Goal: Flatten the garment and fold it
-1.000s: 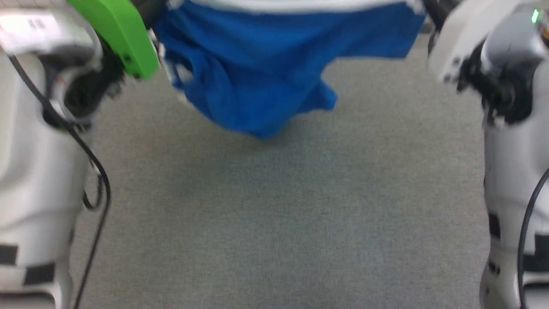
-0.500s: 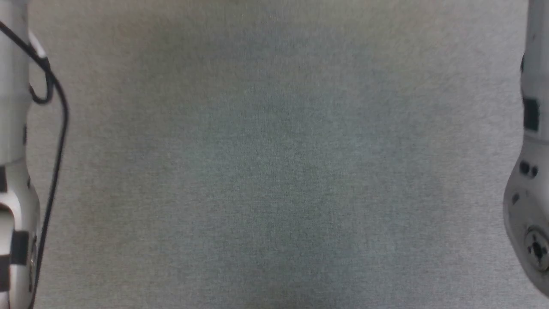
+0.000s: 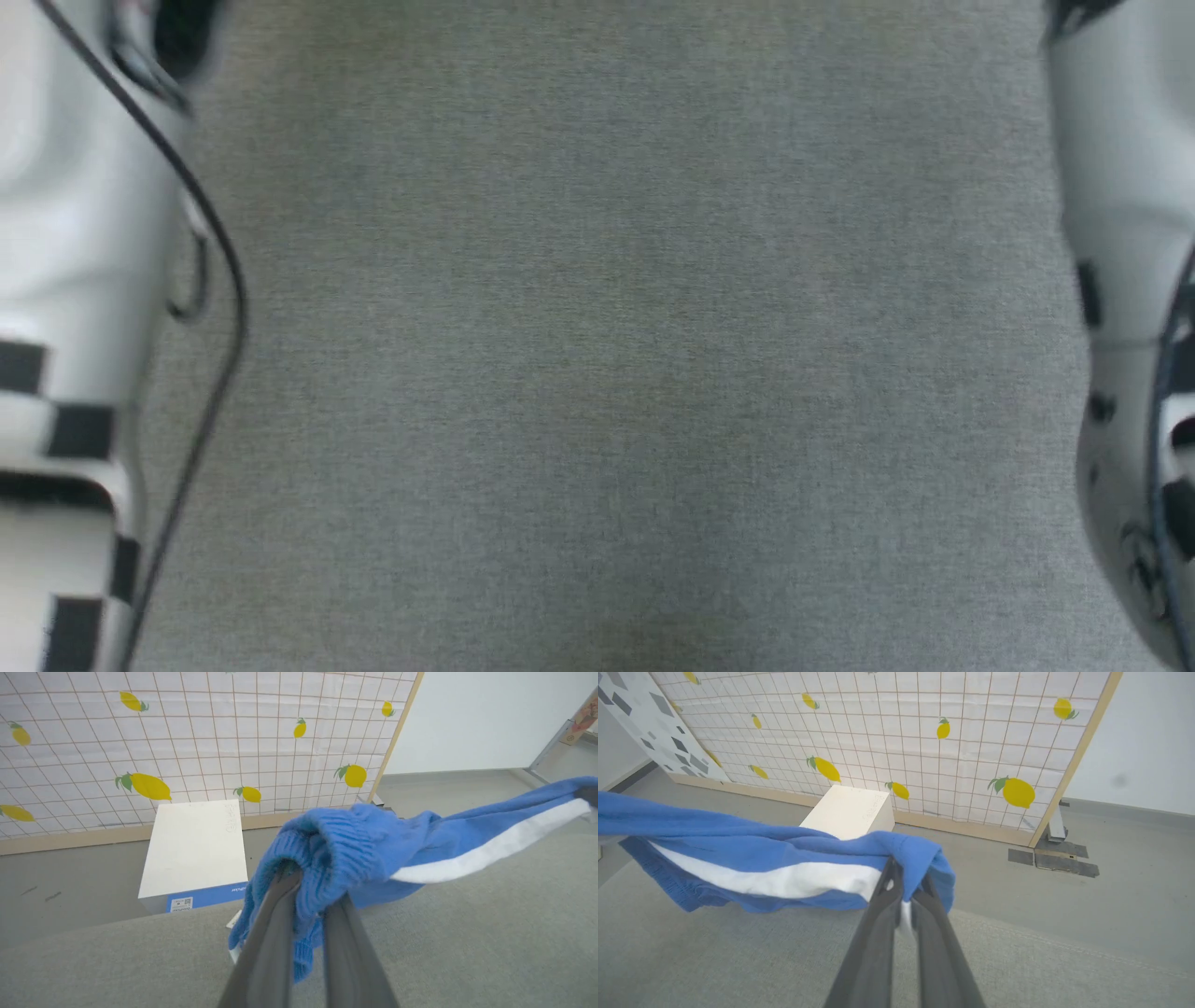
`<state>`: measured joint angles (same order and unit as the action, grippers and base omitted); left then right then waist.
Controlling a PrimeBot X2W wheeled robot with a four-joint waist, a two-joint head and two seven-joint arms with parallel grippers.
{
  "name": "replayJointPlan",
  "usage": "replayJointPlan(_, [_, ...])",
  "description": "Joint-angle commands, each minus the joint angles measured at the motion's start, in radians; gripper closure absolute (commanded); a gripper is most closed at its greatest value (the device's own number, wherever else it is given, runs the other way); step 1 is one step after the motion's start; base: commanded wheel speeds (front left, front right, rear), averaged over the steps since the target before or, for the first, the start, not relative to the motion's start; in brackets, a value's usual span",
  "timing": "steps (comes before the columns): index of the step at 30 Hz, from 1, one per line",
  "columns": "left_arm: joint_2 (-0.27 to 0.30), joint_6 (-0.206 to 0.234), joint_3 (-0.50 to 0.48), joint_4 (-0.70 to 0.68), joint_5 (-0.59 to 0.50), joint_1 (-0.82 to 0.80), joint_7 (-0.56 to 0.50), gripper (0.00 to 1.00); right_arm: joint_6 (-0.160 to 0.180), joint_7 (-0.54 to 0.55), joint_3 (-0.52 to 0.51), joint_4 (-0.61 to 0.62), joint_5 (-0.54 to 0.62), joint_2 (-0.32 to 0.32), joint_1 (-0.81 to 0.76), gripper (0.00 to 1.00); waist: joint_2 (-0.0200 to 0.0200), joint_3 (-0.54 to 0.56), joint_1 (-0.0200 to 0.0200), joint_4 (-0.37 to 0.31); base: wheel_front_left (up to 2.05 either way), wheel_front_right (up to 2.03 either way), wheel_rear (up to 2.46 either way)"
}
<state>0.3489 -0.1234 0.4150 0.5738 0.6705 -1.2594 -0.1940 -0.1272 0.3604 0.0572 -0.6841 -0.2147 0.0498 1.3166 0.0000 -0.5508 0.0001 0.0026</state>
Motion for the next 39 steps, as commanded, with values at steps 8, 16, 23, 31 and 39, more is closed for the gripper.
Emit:
replayJointPlan(8, [-0.015,-0.007,0.174,-0.016,0.161,0.25,0.062,1.0,-0.003,-0.025,0.059,0.038,-0.087,0.016,-0.28,1.0,0.0,0.144,-0.0001,0.043,0.0,0.0,0.0])
replayJointPlan(16, [0.011,-0.007,0.272,-0.063,0.295,0.555,0.109,1.0,-0.003,0.002,0.11,0.177,-0.215,0.072,-0.652,1.0,0.0,0.332,-0.0001,0.06,0.0,0.0,0.0])
replayJointPlan(23, [0.02,0.007,0.305,-0.133,0.344,0.78,0.136,1.0,-0.003,0.068,0.074,0.33,-0.283,0.088,-0.958,1.0,0.0,0.433,-0.0001,0.066,0.0,0.0,0.0])
replayJointPlan(31, [0.042,0.067,0.333,-0.273,0.415,0.992,0.093,1.0,-0.003,0.225,-0.008,0.534,-0.29,0.076,-1.26,1.0,0.0,0.499,-0.0001,0.048,0.0,0.0,0.0])
replayJointPlan(39, [0.114,0.168,0.349,-0.441,0.466,1.127,0.0,1.0,-0.003,0.411,-0.097,0.735,-0.288,0.048,-1.461,1.0,0.0,0.515,-0.0001,0.03,0.0,0.0,0.0])
